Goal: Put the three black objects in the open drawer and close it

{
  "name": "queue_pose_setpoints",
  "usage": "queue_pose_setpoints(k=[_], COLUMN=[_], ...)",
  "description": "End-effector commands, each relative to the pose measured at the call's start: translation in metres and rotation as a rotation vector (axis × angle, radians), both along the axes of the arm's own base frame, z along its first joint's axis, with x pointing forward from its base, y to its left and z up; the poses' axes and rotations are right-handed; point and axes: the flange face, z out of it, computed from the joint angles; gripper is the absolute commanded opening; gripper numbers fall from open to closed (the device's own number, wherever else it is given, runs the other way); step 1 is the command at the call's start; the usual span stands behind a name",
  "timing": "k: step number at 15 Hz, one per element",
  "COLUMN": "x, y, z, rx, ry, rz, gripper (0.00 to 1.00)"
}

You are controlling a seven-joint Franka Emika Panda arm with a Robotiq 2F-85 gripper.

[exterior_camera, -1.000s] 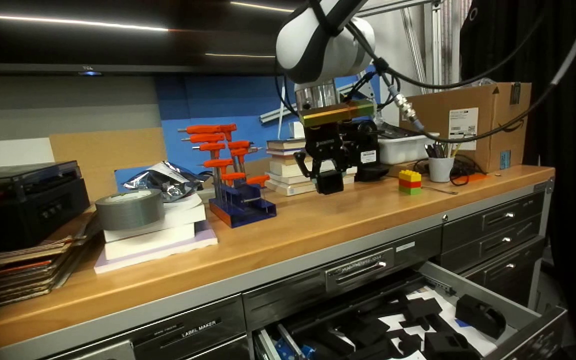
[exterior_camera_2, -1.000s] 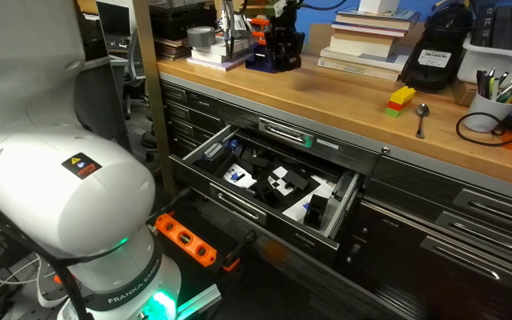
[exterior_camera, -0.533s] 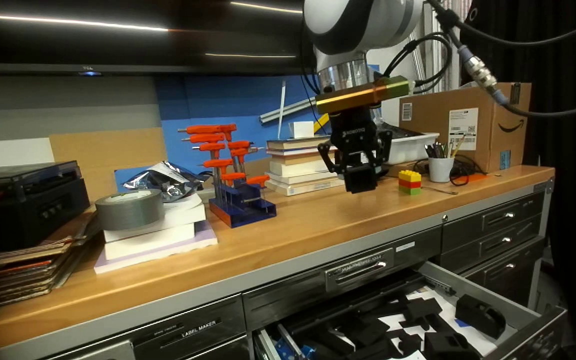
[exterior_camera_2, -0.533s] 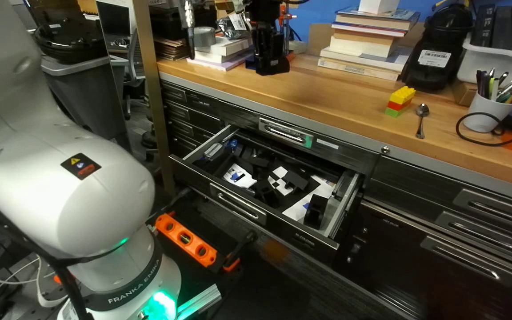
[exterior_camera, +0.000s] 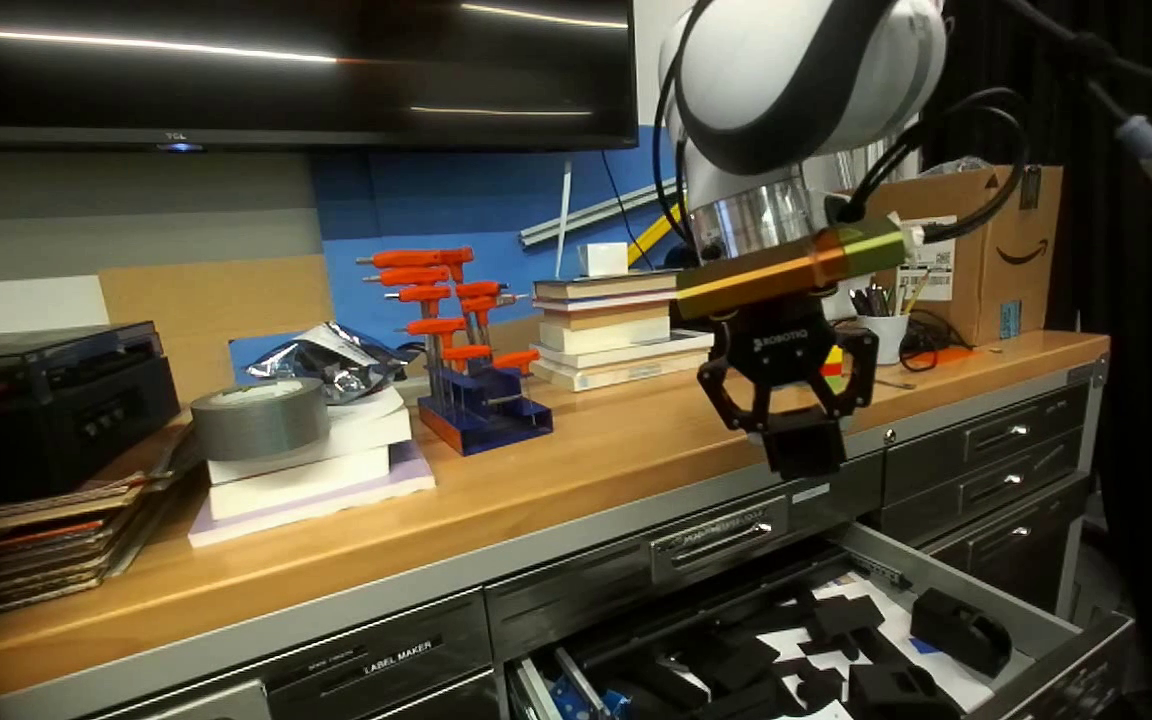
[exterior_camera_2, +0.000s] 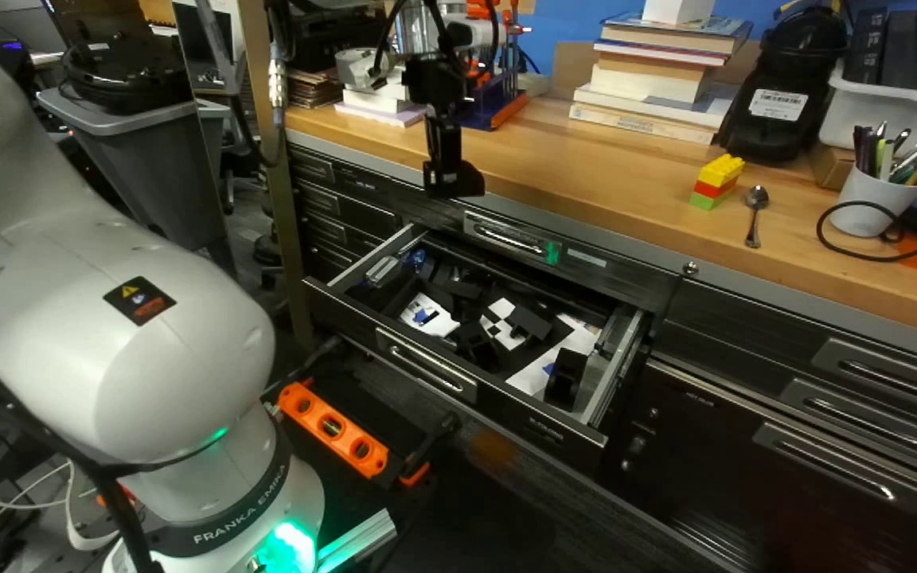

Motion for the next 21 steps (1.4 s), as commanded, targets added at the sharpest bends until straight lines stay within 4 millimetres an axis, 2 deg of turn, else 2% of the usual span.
queue_pose_setpoints(k=[1,5,8,9,13,16,21], x=[-0.027,-0.043,-0.053,-0.035,-0.041,-0.048,-0.059], y=[-0.022,-0.059,-0.094,-0.106,-0.141,-0.152,-0.157], z=[-0.027,-0.068,-0.095,-0.098,-0.123,-0.140,-0.168], rx=[0.036,0.109,0.162,0.180,0.259,0.320,0.361], ry=[-0.046,-0.124,-0.185,-0.190,-0.206,-0.180,-0.119], rz=[0.029,0.131,0.214,0.231,0.276,0.312,0.382], gripper=[0.27,0.27,0.27,0.27,0.27,0.27,0.27])
